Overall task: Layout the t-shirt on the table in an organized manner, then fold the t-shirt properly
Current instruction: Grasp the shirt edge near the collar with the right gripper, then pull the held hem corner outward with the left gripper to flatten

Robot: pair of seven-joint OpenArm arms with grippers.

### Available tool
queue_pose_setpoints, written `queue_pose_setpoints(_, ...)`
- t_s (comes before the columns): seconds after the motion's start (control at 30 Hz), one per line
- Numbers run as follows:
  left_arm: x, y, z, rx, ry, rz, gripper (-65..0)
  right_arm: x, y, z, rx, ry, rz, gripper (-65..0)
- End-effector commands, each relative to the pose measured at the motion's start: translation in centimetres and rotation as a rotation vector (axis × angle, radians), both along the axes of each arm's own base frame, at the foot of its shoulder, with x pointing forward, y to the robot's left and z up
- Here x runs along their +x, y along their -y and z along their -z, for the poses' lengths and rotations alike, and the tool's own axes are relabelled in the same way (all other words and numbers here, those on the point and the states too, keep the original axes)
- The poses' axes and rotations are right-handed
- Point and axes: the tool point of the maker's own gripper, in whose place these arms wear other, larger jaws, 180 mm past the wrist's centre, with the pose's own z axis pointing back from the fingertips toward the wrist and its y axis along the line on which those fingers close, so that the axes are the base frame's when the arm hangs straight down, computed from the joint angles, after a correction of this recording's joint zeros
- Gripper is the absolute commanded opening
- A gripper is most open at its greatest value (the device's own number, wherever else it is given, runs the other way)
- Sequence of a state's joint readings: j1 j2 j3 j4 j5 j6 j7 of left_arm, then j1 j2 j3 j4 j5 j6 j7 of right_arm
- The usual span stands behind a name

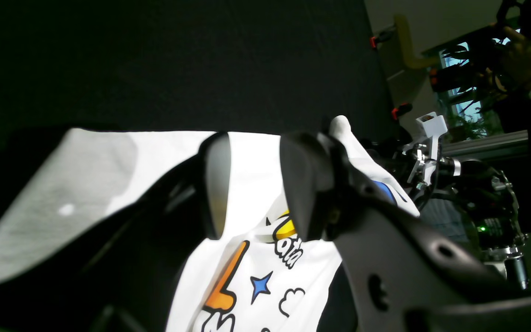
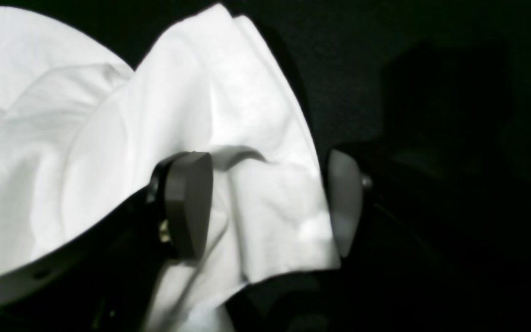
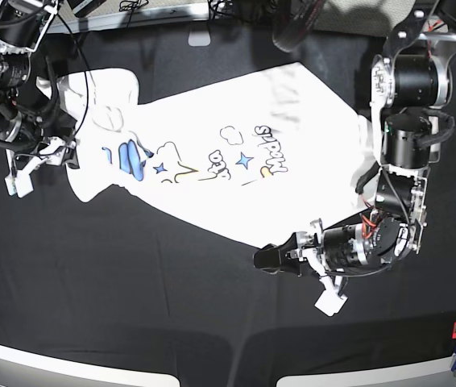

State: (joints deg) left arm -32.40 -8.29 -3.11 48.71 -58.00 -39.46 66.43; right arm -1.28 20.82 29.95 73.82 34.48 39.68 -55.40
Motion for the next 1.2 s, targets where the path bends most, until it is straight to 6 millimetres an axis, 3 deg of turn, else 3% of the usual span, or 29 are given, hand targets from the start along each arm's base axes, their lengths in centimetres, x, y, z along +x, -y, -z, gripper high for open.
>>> queue_pose_setpoints(0.0, 1.3, 0.0, -2.4, -0.03, 0.063, -0.008, -42.8, 0.3, 0.0, -0.4, -0.019, 0.002, -0.026, -27.5)
queue_pose_setpoints(0.3, 1.3, 0.0, -2.4, -0.03, 0.063, -0.008, -42.8, 0.2, -2.5, 0.5, -0.017, -0.028, -0.11, -29.7)
queue_pose_setpoints(0.37, 1.3, 0.0, -2.4, -0.03, 0.063, -0.008, -42.8, 0.2, -2.4, 0.5, -0.018, -0.029, -0.109, -40.3)
queue_pose_setpoints(0.47, 1.3, 0.0, -2.4, -0.03, 0.063, -0.008, -42.8, 0.1, -2.2, 0.7, -0.035, -0.038, -0.111, -61.7)
queue_pose_setpoints(0.5, 1.3, 0.0, -2.4, -0.03, 0.063, -0.008, -42.8, 0.1, -2.2, 0.7, -0.038, -0.039, -0.111, -65.0)
queue_pose_setpoints(0.63, 1.4, -0.2, -2.0, -0.005, 0.065, -0.01, -42.8, 0.0, -2.2, 0.8, -0.038, -0.045, -0.113, -65.0)
queue_pose_setpoints(0.73, 2.0, -1.1, -0.3, 0.116, 0.088, -0.036, -42.8, -0.1, -2.2, 0.9, -0.039, -0.054, -0.116, -65.0)
queue_pose_setpoints(1.03, 5.7, -4.8, 1.8, 0.392, 0.242, -0.213, -42.8, -0.1, -2.2, 0.9, -0.039, -0.054, -0.116, -65.0)
queue_pose_setpoints(1.17, 4.2, -5.8, 4.7, 0.544, 0.168, -0.145, -42.8, -0.2, -2.2, 0.9, -0.039, -0.058, -0.117, -65.0)
